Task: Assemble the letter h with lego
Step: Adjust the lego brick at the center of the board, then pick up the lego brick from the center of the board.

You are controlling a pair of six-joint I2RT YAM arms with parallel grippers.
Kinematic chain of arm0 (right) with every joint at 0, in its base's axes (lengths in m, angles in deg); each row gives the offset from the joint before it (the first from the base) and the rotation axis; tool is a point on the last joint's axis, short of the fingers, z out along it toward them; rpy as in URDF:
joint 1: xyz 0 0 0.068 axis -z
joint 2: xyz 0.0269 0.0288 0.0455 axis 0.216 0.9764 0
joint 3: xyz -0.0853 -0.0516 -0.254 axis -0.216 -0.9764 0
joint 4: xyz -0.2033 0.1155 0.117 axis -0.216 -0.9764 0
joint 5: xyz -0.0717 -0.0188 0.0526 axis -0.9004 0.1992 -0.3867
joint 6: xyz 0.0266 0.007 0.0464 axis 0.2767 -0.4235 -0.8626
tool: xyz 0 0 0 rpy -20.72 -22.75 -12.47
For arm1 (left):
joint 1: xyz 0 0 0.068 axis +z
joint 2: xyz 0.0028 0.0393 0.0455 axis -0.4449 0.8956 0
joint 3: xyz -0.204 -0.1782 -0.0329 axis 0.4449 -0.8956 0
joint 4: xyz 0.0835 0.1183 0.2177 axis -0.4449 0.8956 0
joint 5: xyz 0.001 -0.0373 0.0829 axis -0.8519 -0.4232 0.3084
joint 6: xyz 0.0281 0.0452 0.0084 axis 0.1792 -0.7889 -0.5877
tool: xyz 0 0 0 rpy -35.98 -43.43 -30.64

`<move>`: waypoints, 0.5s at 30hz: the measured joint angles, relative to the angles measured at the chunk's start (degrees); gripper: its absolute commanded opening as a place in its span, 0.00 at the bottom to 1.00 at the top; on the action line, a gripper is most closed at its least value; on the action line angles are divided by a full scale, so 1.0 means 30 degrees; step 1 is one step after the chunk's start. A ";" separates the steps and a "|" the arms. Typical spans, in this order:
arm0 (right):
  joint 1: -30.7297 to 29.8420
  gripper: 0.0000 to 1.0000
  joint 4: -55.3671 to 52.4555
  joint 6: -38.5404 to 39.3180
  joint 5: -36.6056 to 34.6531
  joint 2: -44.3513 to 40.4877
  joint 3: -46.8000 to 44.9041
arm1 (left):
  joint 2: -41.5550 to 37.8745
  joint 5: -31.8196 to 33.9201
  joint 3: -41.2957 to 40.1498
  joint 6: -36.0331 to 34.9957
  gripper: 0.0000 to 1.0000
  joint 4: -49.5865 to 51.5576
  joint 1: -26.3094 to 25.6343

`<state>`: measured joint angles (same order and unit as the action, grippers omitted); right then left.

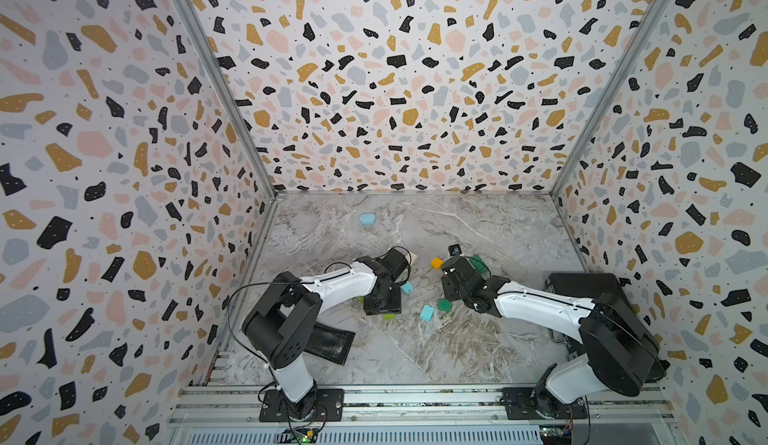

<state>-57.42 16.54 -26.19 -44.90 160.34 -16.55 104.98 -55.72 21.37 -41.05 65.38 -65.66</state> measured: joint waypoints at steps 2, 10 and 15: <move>0.0022 0.65 0.0000 -0.0124 -0.0131 -0.0022 -0.0022 | -0.0138 0.0160 0.0386 -0.0102 0.74 0.0561 0.0000; 0.1275 0.64 0.0007 -0.1785 -0.1785 -0.2637 -0.1727 | 0.0248 -0.0029 0.6266 -0.0998 0.97 0.1756 -0.0189; 0.2652 0.63 0.0408 -0.2943 -0.2178 -0.4677 -0.3330 | 0.3009 -0.0940 1.0681 -0.2907 0.97 0.1035 -0.0350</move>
<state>-49.47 17.77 -35.02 -51.43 146.31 -26.54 114.01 -58.54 53.41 -49.77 68.48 -66.71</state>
